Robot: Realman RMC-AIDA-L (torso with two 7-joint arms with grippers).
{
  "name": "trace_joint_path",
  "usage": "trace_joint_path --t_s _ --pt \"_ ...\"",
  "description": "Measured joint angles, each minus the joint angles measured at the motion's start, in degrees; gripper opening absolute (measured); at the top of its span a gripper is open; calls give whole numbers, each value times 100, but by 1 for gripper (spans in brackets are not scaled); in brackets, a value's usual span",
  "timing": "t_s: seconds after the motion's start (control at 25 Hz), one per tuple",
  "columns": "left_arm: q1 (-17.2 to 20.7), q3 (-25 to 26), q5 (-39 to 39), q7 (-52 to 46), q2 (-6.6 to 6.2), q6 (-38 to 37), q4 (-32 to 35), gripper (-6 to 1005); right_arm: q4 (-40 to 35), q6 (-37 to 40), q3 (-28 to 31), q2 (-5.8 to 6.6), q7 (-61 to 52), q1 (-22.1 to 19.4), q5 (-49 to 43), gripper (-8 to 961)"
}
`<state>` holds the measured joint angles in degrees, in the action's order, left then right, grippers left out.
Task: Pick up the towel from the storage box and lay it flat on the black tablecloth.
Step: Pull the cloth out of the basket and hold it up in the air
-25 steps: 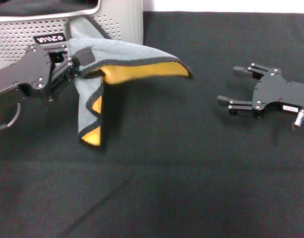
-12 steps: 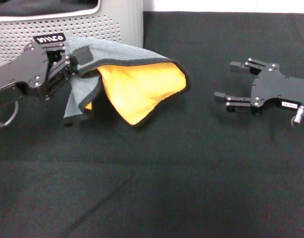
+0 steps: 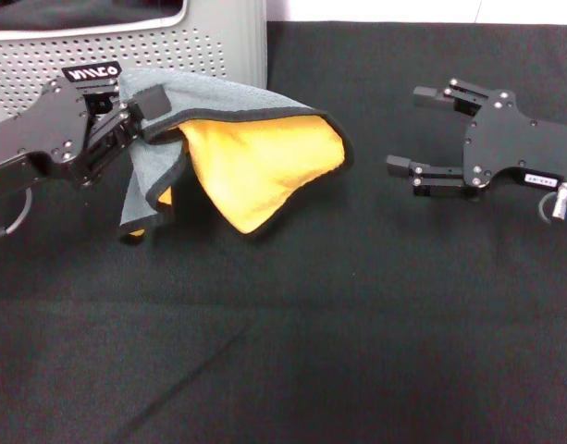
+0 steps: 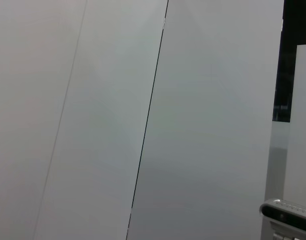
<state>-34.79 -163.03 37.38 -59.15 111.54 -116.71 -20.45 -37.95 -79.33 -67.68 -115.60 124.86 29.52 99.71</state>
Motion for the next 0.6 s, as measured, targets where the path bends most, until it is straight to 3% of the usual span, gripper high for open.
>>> trace_joint_path --t_s 0.6 --pt "-33 0 7 35 39 6 20 53 474 -130 -62 -47 215 577 6 854"
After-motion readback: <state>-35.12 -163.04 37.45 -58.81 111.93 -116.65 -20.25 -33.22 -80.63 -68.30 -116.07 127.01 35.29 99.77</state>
